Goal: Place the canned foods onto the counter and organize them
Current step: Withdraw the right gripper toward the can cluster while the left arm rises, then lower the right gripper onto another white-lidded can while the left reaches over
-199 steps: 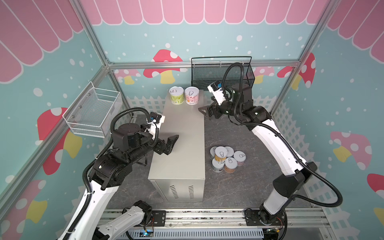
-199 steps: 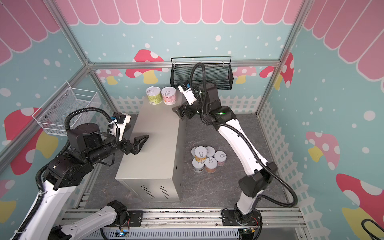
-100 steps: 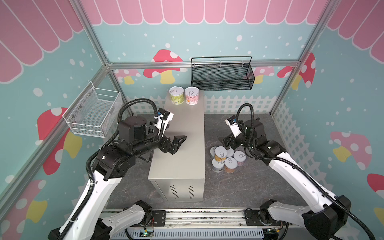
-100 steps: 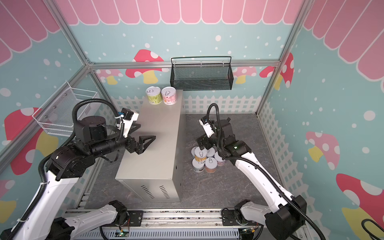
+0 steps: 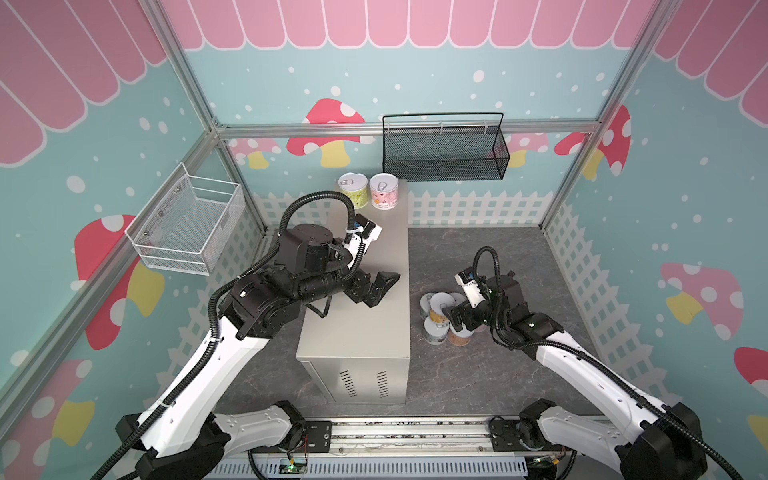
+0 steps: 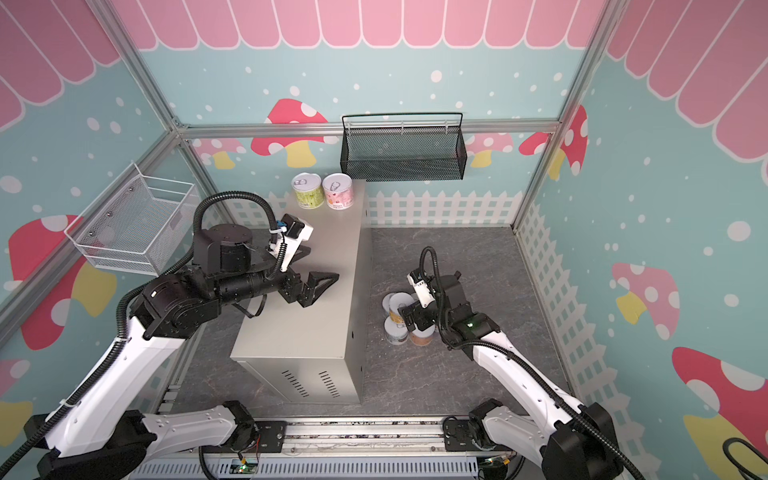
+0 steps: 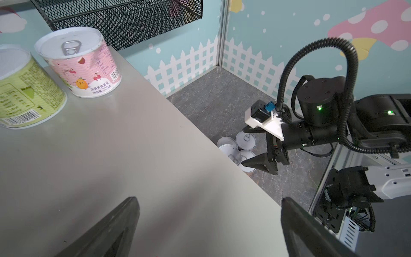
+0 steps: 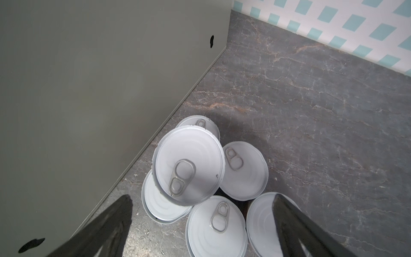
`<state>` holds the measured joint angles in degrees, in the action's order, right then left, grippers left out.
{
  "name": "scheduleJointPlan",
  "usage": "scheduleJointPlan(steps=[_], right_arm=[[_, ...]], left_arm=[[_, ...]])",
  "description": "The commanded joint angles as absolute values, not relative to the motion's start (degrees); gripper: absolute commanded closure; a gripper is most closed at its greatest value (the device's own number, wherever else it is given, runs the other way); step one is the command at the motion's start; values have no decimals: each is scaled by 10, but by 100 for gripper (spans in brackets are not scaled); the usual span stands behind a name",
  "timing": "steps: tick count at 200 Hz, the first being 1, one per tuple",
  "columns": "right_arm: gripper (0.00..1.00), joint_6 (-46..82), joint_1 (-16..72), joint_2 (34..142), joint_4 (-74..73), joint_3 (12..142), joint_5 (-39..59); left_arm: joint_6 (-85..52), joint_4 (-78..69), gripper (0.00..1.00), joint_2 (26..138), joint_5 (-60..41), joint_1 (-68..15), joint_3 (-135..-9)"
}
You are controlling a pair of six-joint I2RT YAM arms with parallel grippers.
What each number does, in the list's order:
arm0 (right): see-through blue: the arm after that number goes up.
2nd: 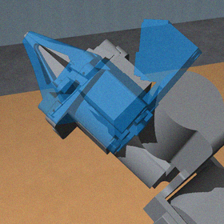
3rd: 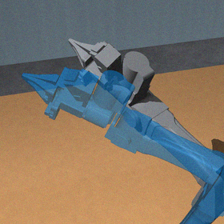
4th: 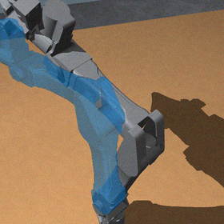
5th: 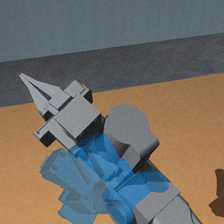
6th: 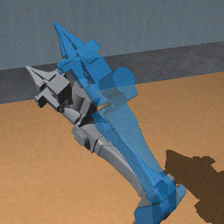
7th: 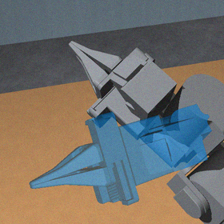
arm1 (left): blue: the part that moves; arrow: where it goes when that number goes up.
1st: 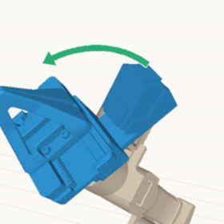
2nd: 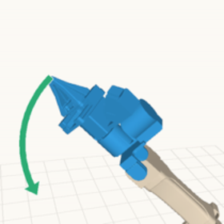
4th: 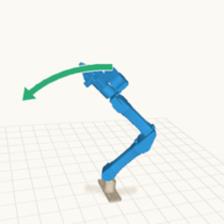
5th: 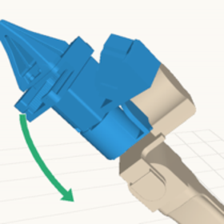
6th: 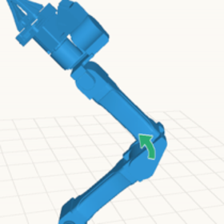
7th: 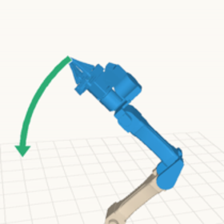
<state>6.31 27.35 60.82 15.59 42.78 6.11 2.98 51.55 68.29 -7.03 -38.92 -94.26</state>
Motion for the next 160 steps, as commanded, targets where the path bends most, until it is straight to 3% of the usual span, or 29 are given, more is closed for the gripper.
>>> scheduleJointPlan(steps=[1, 160], right_arm=[[1, 69, 272, 592, 123, 405, 72], [1, 103, 276, 639, -22, 328, 89]], left_arm=[[26, 505, 0, 687, -57, -393, -957], [40, 599, 0, 780, -20, -530, -1062]])
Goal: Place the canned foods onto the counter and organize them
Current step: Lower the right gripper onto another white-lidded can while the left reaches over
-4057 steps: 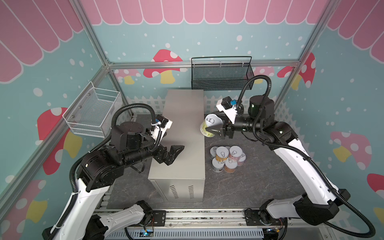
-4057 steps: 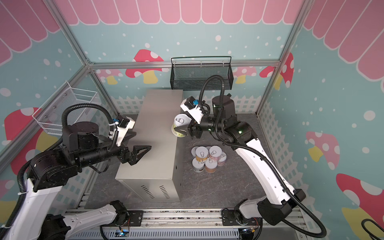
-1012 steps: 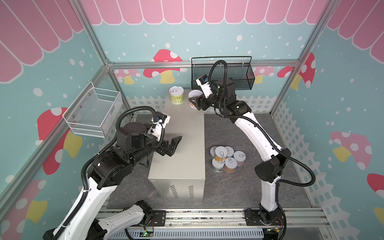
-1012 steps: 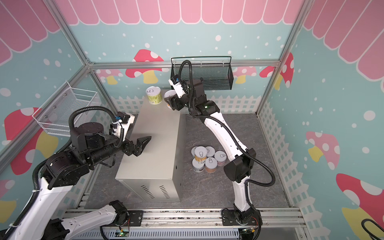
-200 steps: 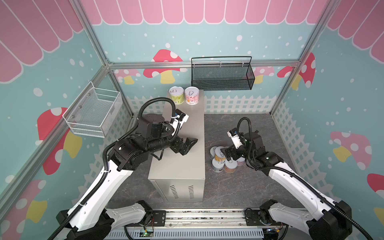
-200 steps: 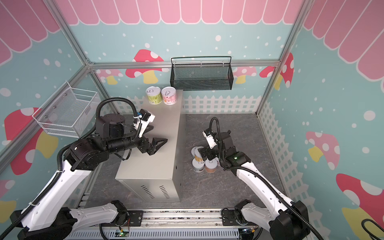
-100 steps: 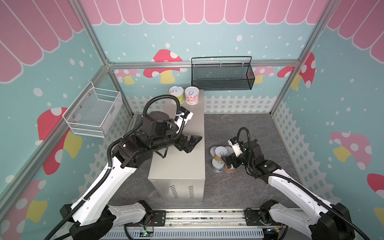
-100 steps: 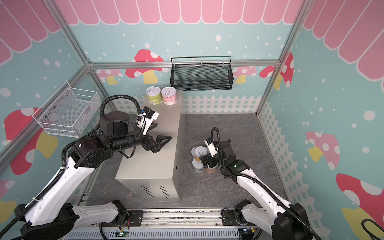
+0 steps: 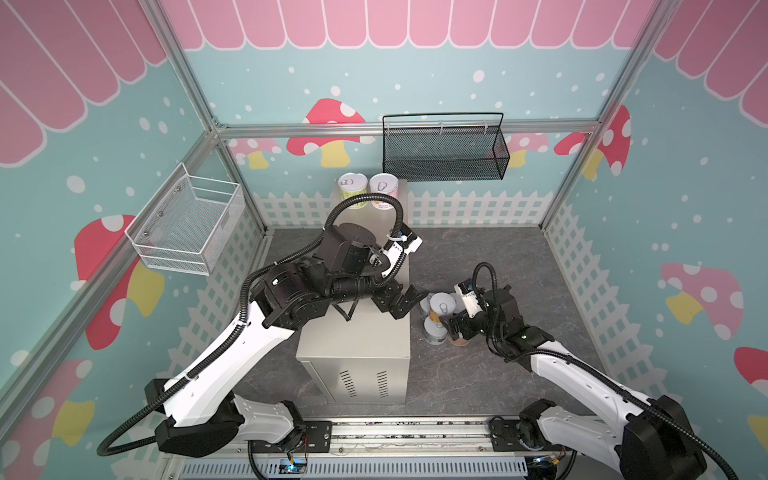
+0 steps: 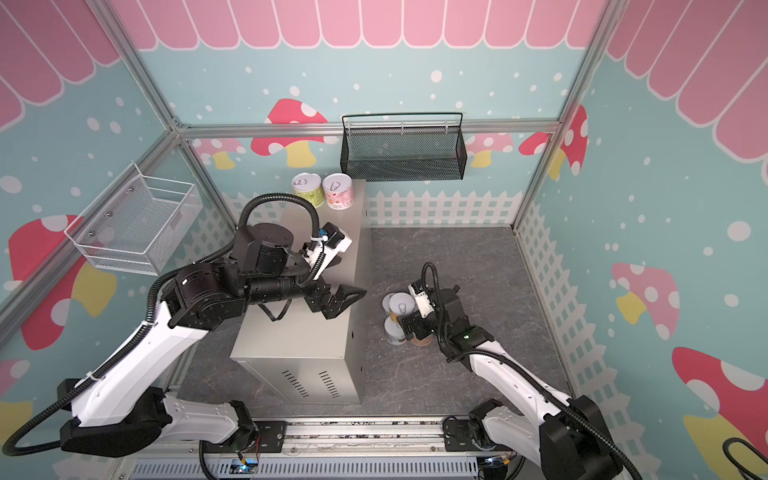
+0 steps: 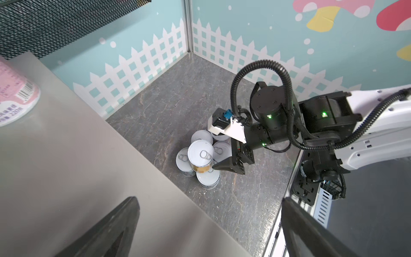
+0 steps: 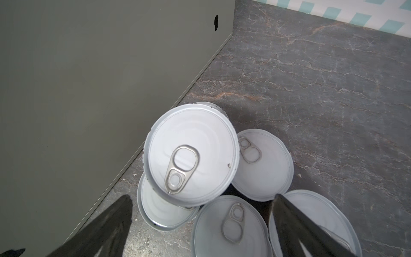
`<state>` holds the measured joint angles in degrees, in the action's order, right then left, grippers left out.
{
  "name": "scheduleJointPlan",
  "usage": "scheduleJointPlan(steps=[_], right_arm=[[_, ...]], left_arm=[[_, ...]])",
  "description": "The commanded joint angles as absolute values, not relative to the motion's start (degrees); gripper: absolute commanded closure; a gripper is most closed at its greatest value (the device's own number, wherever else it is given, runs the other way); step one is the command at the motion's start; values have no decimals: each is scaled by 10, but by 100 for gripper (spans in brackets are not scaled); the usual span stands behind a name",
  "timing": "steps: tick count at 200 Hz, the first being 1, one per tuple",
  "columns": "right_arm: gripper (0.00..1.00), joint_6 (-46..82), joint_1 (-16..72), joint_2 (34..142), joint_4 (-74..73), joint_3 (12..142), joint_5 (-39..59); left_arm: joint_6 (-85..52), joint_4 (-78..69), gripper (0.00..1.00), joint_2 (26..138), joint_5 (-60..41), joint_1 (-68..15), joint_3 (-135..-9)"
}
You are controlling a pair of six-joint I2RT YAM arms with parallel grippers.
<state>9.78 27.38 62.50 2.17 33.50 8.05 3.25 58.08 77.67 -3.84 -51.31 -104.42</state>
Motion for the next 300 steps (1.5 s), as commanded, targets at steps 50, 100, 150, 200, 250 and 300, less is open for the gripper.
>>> scheduleJointPlan(steps=[50, 100, 150, 200, 250, 300], right_arm=[[2, 112, 279, 683, -68, 334, 95], [2, 116, 290, 728, -97, 350, 90], [8, 117, 304, 750, -109, 364, 54], [16, 114, 309, 750, -131, 365, 52], [26, 111, 313, 740, -133, 374, 50], [34, 109, 314, 714, -129, 378, 49]], left_arm=[[35, 599, 0, 781, 0, -556, -1059], [34, 599, 0, 775, 12, -564, -1053], [33, 594, 0, 765, 17, -566, -1043], [34, 589, 0, 759, 19, -566, -1031], [34, 584, 0, 753, 23, -565, -1023], [34, 580, 0, 745, 23, -566, -1012]])
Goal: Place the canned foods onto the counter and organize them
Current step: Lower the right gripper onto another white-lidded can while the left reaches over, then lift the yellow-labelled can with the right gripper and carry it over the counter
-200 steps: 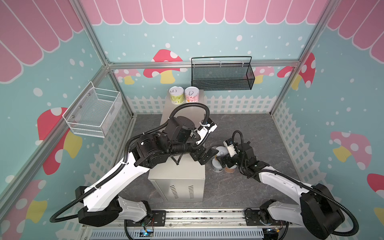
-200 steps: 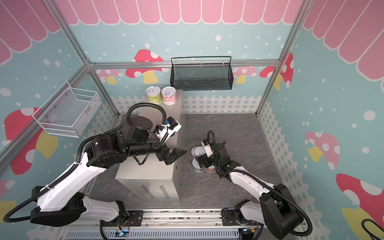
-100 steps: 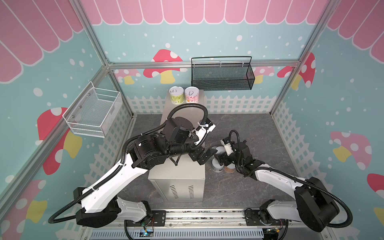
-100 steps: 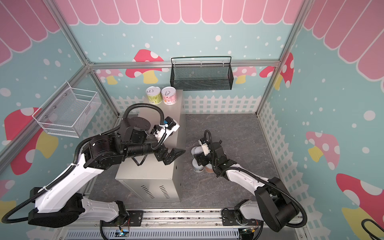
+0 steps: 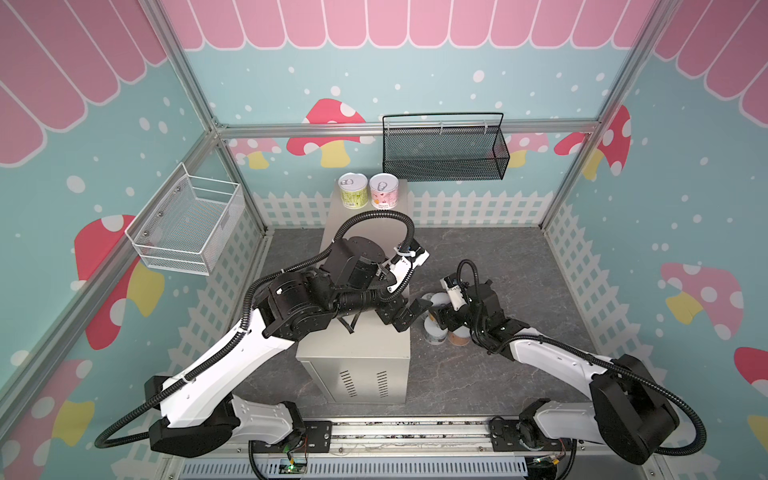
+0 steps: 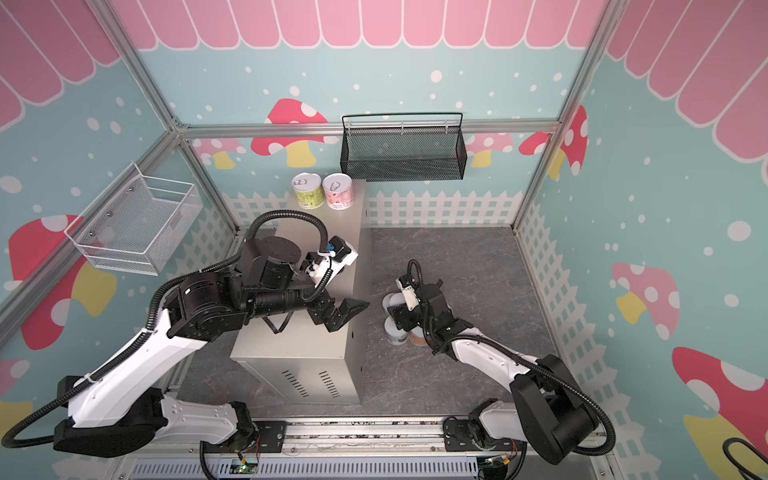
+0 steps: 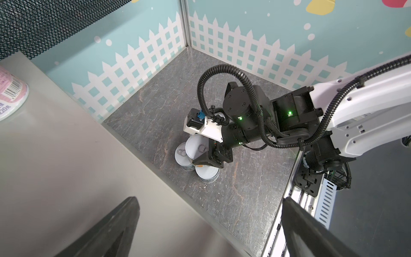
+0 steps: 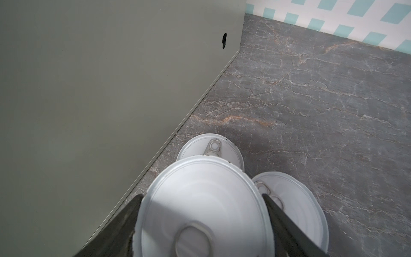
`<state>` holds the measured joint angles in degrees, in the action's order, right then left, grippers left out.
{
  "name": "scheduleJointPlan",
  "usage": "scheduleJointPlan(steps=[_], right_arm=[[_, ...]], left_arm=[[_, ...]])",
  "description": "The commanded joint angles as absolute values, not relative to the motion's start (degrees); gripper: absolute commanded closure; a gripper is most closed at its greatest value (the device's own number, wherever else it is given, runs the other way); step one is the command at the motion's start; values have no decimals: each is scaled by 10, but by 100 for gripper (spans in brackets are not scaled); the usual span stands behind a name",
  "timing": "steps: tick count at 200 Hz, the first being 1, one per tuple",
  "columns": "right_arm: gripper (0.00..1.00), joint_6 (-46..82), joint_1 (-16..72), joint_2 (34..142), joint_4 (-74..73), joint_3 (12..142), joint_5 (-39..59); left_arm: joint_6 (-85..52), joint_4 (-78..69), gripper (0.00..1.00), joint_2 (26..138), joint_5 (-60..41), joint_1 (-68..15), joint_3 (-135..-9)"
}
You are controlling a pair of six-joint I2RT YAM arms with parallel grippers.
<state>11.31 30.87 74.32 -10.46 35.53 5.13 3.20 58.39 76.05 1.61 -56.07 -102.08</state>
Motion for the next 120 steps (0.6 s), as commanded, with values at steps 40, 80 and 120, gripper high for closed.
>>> scheduleJointPlan(steps=[40, 80, 120], right_arm=[[36, 107, 314, 695, -100, 396, 45], [37, 95, 313, 661, -47, 439, 28], [37, 64, 313, 633, 39, 529, 24]], left_arm=[[36, 575, 0, 728, 27, -566, -997], [40, 574, 0, 713, 34, -565, -988], [55, 565, 0, 711, 50, -566, -990]])
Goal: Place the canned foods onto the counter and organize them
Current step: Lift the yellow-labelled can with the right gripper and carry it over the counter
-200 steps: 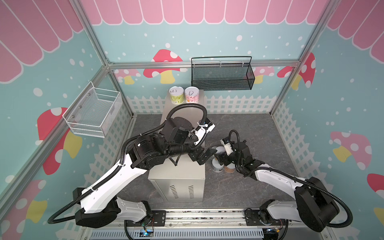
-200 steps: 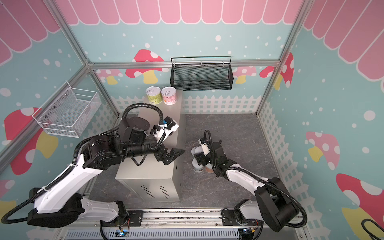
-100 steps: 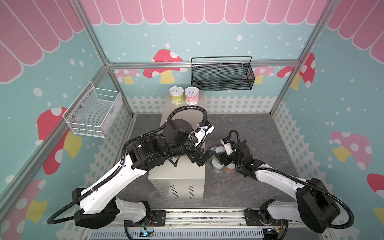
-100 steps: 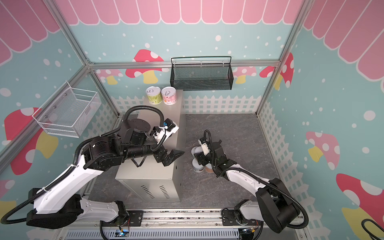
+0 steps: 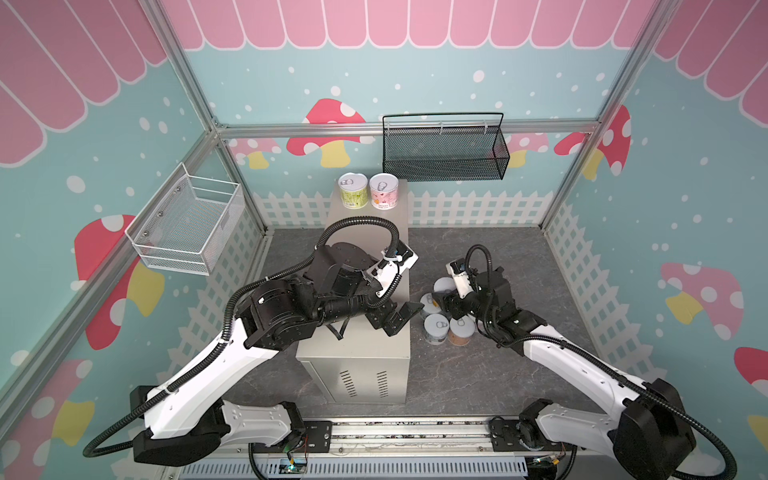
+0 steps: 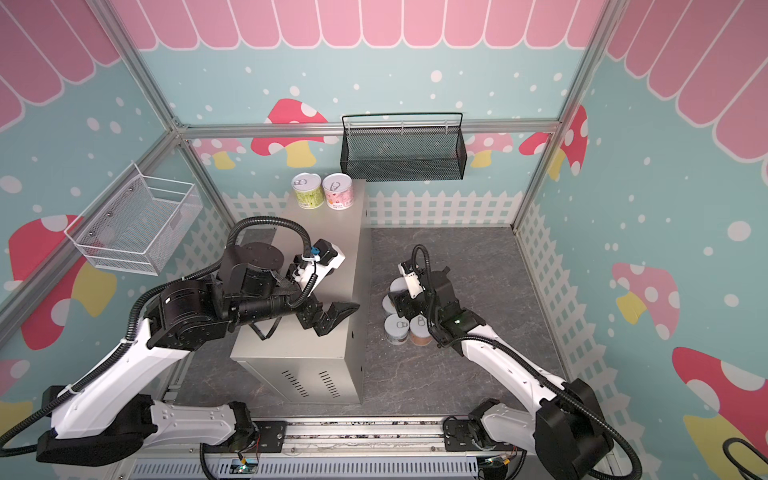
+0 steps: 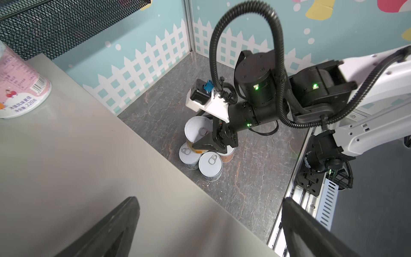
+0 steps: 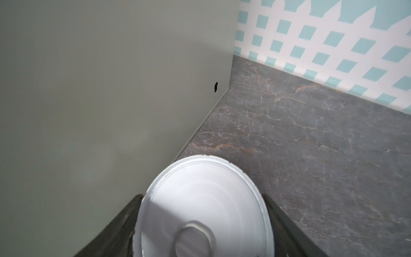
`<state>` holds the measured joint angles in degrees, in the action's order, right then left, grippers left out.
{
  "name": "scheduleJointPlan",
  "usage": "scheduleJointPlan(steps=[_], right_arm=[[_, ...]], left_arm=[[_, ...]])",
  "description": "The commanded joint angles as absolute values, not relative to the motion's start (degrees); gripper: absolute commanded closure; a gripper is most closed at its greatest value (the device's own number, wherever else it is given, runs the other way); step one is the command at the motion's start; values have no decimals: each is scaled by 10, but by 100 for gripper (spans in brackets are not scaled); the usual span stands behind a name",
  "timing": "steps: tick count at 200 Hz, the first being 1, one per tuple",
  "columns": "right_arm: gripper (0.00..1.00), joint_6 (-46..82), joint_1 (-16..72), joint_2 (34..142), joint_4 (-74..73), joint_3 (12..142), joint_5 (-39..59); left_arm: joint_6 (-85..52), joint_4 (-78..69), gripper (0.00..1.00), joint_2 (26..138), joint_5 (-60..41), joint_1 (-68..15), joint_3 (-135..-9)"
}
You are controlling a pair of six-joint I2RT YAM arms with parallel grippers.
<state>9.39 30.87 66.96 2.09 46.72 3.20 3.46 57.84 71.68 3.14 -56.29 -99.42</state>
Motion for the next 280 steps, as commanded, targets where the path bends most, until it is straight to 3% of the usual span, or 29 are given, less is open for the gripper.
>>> scheduleJointPlan(steps=[1, 75, 142, 166, 189, 209, 280], right_arm=[[37, 63, 313, 632, 41, 530, 24], [37, -9, 313, 620, 155, 692, 71], [37, -31, 313, 663, 177, 819, 224], [38, -31, 314, 694, 178, 861, 279], [38, -33, 314, 726, 183, 901, 309], [37, -26, 314, 761, 184, 933, 324], [37, -33, 313, 874, 195, 1027, 351]], left_arm=[[55, 564, 0, 711, 51, -565, -990], [45, 541, 0, 694, 61, -566, -987], [40, 563, 0, 642, 76, -564, -995], [37, 564, 0, 636, 113, -561, -998], [-4, 545, 0, 639, 226, -525, -1005], [-34, 537, 0, 630, 174, -471, -1015], [-42, 511, 0, 655, 145, -462, -1011]])
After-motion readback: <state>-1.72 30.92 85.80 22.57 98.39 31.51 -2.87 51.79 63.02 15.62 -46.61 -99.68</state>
